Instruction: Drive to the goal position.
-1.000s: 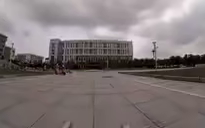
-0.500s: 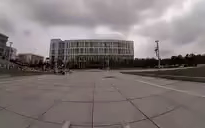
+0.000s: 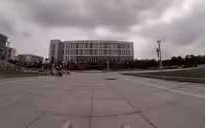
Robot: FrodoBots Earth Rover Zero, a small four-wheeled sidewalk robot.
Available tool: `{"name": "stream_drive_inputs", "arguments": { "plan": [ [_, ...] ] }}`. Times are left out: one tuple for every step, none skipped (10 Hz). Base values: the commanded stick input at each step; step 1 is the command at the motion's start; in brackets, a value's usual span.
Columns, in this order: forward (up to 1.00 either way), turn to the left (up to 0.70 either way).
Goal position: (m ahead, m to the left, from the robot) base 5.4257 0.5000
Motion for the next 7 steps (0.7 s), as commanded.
{"name": "stream_drive_inputs", "arguments": {
  "plan": [
    [1.00,0.00],
    [1.00,0.00],
    [1.00,0.00],
    [1.00,0.00],
    [1.00,0.00],
    [1.00,0.00],
    [1.00,0.00]
  ]
}}
